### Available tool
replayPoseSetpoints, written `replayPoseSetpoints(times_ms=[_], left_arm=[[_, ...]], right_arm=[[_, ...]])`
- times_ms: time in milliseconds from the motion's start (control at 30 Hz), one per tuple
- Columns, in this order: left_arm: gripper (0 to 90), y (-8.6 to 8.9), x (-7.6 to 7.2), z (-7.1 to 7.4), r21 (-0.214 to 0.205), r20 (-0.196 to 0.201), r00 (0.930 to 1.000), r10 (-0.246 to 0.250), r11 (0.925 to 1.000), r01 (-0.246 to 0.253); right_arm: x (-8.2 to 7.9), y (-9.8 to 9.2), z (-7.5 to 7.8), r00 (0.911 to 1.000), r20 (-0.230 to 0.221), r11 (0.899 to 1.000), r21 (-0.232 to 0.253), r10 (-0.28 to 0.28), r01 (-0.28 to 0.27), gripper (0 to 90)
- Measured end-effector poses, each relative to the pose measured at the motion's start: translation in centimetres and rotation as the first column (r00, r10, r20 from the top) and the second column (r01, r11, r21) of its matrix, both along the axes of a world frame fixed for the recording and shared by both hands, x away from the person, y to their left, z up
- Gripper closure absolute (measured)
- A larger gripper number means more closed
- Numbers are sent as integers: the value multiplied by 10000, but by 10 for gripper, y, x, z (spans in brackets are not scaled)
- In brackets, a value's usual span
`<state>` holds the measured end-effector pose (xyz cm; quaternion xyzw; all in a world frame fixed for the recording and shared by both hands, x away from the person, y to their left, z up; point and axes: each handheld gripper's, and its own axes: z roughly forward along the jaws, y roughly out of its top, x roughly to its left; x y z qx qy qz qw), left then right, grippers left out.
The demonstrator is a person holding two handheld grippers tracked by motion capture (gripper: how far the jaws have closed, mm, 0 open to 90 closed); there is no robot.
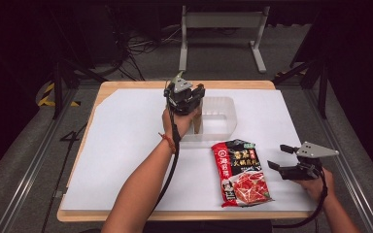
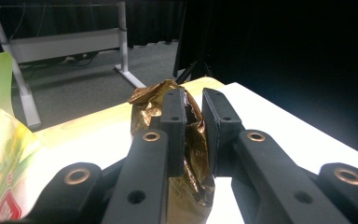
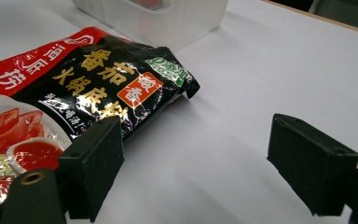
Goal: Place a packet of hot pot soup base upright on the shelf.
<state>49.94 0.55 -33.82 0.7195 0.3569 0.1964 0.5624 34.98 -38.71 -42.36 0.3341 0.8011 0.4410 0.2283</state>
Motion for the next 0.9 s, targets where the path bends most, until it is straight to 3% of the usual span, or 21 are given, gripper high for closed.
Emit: replayPoseSetpoints(times_ms=[533, 767, 900], left_arm=[[764, 3, -6, -2, 672, 465, 9977, -486, 9967, 455], [711, 6, -17, 5, 1136, 735, 9911, -1109, 9883, 1021], [655, 13, -22, 8, 1230, 720, 9907, -1158, 9867, 1064]], right_arm=[[0, 0, 0, 10000, 26, 10000, -45, -6, 6, 187], [0, 0, 0, 10000, -11, 10000, -37, -21, 21, 187], [0, 1, 0, 9999, -53, 9999, 134, 96, -95, 189]])
